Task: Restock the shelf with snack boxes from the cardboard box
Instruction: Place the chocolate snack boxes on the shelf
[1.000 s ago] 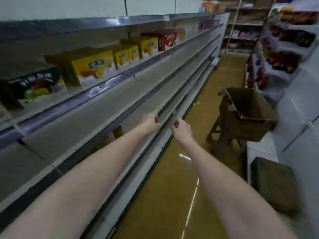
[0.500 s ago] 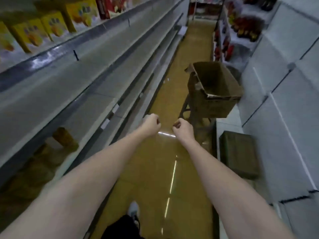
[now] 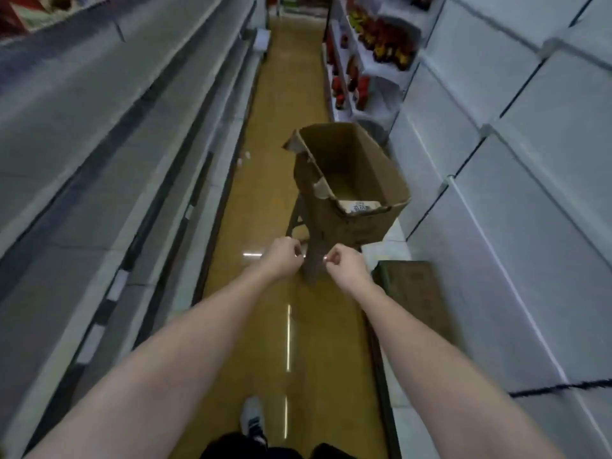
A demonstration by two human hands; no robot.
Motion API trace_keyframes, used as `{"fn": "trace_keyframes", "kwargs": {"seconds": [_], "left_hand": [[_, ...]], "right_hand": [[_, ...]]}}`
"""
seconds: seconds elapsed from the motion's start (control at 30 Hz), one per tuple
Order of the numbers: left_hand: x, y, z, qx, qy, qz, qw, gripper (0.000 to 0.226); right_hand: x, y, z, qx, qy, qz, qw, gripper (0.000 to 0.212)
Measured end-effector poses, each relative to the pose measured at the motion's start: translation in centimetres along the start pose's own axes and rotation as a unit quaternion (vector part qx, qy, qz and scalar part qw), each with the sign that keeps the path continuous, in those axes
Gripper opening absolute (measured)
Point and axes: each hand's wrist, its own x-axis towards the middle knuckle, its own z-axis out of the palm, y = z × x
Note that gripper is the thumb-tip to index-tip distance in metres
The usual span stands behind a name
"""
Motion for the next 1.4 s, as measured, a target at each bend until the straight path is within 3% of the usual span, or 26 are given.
{"fn": "trace_keyframes", "kwargs": {"seconds": [0.2, 0.53, 0.67, 0.8, 1.1, 1.23, 1.4], "left_hand": [[11.4, 4.1, -0.6, 0.018, -0.032, 0.054, 0.998, 0.015], [31.1, 10.1, 4.0, -0.007, -0.064, 0.043, 0.997, 0.012], [39.1, 11.8, 6.6, -0.003, -0.077, -0.003, 0.997, 0.014], [44.7, 12.3, 9.3, -0.002, -0.131, -0.082, 0.988, 0.025], [52.2, 10.5, 15.7, -0.101, -0.195, -0.319, 0.922, 0.073], [53.9, 9.2, 19.0, -0.093, -0.203, -0.356, 0.907, 0.084], [55.3, 8.5, 21.1, 0.023, -0.223, -0.328, 0.918, 0.08]], "right_hand": [[9.1, 2.0, -3.1, 0.011, 0.04, 0.055, 0.998, 0.011], [28.7, 8.3, -7.3, 0.028, 0.075, 0.089, 0.993, 0.006], [38.1, 12.3, -8.1, -0.003, 0.035, 0.075, 0.997, 0.004], [45.0, 16.8, -8.3, -0.045, -0.047, 0.08, 0.995, 0.02], [53.6, 23.3, -6.3, -0.104, -0.205, 0.126, 0.965, 0.057], [56.3, 25.3, -5.1, -0.104, -0.248, 0.163, 0.949, 0.068], [57.6, 27.0, -3.3, -0.036, -0.3, 0.212, 0.93, 0.081]]}}
